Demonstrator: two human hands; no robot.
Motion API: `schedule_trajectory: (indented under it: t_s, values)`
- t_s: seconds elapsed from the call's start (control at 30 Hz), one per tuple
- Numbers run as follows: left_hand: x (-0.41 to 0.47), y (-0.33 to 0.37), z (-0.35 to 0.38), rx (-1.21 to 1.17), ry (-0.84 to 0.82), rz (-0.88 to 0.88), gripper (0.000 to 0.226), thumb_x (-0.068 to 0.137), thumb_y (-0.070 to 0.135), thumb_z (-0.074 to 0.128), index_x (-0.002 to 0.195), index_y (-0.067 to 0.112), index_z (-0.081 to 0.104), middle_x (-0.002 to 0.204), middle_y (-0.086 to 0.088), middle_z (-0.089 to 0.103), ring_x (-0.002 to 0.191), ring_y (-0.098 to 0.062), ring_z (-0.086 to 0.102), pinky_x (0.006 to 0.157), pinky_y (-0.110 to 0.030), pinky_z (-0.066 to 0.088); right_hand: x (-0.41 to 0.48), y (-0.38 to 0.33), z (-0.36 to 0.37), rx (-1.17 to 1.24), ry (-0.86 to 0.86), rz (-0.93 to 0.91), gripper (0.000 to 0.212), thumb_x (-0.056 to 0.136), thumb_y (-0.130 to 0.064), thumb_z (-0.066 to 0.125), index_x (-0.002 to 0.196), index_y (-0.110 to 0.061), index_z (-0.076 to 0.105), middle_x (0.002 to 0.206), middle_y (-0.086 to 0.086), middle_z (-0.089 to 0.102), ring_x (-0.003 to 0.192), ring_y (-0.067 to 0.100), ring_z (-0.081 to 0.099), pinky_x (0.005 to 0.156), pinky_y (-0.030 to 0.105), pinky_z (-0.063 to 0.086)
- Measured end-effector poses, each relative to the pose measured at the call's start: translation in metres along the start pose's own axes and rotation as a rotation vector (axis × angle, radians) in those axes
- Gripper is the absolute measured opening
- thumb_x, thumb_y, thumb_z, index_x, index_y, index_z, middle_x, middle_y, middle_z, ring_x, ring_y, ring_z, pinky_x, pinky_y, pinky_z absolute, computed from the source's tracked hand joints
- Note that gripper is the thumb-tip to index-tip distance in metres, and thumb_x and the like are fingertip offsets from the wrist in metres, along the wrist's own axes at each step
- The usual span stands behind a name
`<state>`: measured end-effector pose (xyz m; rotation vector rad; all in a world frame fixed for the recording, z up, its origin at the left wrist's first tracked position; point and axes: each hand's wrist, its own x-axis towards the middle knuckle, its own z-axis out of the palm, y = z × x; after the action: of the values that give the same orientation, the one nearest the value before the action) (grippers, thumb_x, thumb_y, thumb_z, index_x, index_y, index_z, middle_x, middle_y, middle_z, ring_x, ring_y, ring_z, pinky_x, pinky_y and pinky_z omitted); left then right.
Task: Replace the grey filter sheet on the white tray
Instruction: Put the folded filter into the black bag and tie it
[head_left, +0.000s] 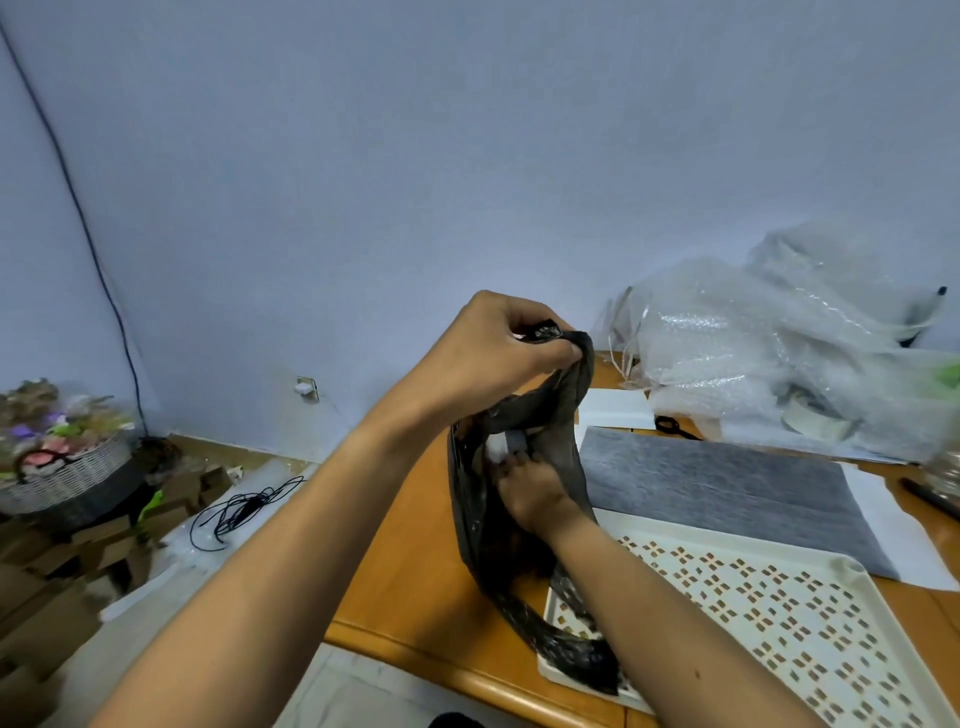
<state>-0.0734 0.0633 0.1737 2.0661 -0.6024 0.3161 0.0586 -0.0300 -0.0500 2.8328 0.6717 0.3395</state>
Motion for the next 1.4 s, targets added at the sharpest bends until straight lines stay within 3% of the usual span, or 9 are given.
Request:
schedule_trajectory:
  t_s: [0.07, 0.2, 0.47, 0.53, 0.6, 0.87, 1.0, 1.13, 1.4]
  values:
    - [0.003, -0.006, 0.0, 0.014, 0.014, -0.008, 0.007, 0.089, 0.019, 0.075, 0.088, 0.015, 0.08, 0.074, 0.0, 0.071, 0.068, -0.007, 0.062, 0.067, -0.021, 0.049, -0.003, 0.007, 0.003, -0.012, 0.031, 0.004, 0.065, 0.096, -0.02, 0.008, 0.145, -0.004, 0.046, 0.143, 0.023, 0.053, 0.129, 0.039, 0.05, 0.106, 0.045, 0.04]
    - [0.007, -0.018, 0.001, 0.011, 0.034, -0.05, 0.007, 0.09, 0.018, 0.074, 0.09, 0.013, 0.08, 0.07, 0.007, 0.067, 0.059, 0.002, 0.057, 0.054, -0.012, 0.045, -0.006, 0.009, -0.013, 0.026, -0.103, -0.019, 0.059, 0.102, -0.02, 0.043, 0.155, -0.003, 0.027, 0.153, 0.023, 0.038, 0.141, 0.039, 0.037, 0.116, 0.045, 0.031]
    - [0.002, -0.031, -0.002, -0.019, 0.051, -0.039, 0.006, 0.089, 0.015, 0.074, 0.091, 0.015, 0.08, 0.069, 0.016, 0.068, 0.061, 0.0, 0.06, 0.06, -0.01, 0.043, -0.08, 0.024, -0.115, 0.498, -0.322, -0.096, 0.038, 0.102, -0.03, 0.047, 0.136, -0.021, 0.061, 0.138, 0.008, 0.06, 0.126, 0.027, 0.055, 0.105, 0.037, 0.045]
    - [-0.002, -0.032, -0.001, -0.015, 0.047, -0.034, 0.005, 0.087, 0.017, 0.074, 0.088, 0.02, 0.079, 0.079, 0.008, 0.074, 0.074, -0.014, 0.07, 0.066, -0.023, 0.053, -0.107, 0.044, -0.132, 0.579, -0.335, -0.059, 0.03, 0.101, -0.041, 0.051, 0.106, -0.021, 0.074, 0.103, 0.003, 0.073, 0.095, 0.017, 0.066, 0.085, 0.034, 0.052]
    - [-0.008, -0.033, 0.004, 0.004, 0.035, -0.027, 0.006, 0.085, 0.016, 0.074, 0.085, 0.021, 0.078, 0.081, 0.005, 0.076, 0.077, -0.015, 0.072, 0.069, -0.027, 0.056, -0.127, 0.065, -0.143, 0.564, -0.254, 0.04, 0.051, 0.097, -0.052, 0.051, 0.072, -0.011, 0.065, 0.066, 0.005, 0.061, 0.063, 0.018, 0.058, 0.064, 0.034, 0.045]
    - [-0.056, -0.064, 0.027, 0.243, -0.172, -0.04, 0.008, 0.088, 0.03, 0.076, 0.095, 0.027, 0.077, 0.093, 0.017, 0.072, 0.087, 0.002, 0.066, 0.075, -0.022, 0.054, -0.166, 0.066, -0.106, 0.552, -0.274, 0.198, 0.09, 0.079, -0.085, 0.042, 0.074, 0.001, 0.068, 0.066, 0.015, 0.069, 0.054, 0.023, 0.06, 0.064, 0.038, 0.052]
    - [-0.074, -0.089, 0.031, 0.311, -0.199, -0.165, 0.007, 0.092, 0.029, 0.072, 0.097, 0.025, 0.077, 0.096, 0.013, 0.074, 0.081, 0.001, 0.066, 0.079, -0.034, 0.059, -0.169, 0.048, -0.076, 0.621, -0.346, 0.204, 0.054, 0.08, -0.062, 0.065, 0.06, -0.013, 0.057, 0.056, -0.001, 0.052, 0.054, 0.018, 0.054, 0.056, 0.033, 0.039]
    - [-0.091, -0.109, 0.03, 0.238, -0.267, -0.293, 0.011, 0.096, 0.017, 0.067, 0.1, 0.023, 0.075, 0.092, 0.008, 0.074, 0.074, -0.007, 0.073, 0.073, -0.027, 0.06, -0.164, 0.051, -0.075, 0.831, -0.326, 0.232, 0.023, 0.085, -0.025, 0.069, 0.066, -0.014, 0.061, 0.065, 0.006, 0.068, 0.056, 0.01, 0.059, 0.058, 0.029, 0.046]
    - [-0.106, -0.108, 0.053, 0.037, -0.185, -0.227, 0.052, 0.082, 0.042, 0.082, 0.128, 0.035, 0.059, 0.109, 0.014, 0.07, 0.103, 0.002, 0.066, 0.095, -0.025, 0.051, -0.144, 0.048, -0.11, 1.322, 0.09, 0.258, 0.005, 0.095, -0.01, 0.061, 0.098, -0.009, 0.065, 0.082, 0.018, 0.074, 0.078, 0.02, 0.075, 0.083, 0.042, 0.058]
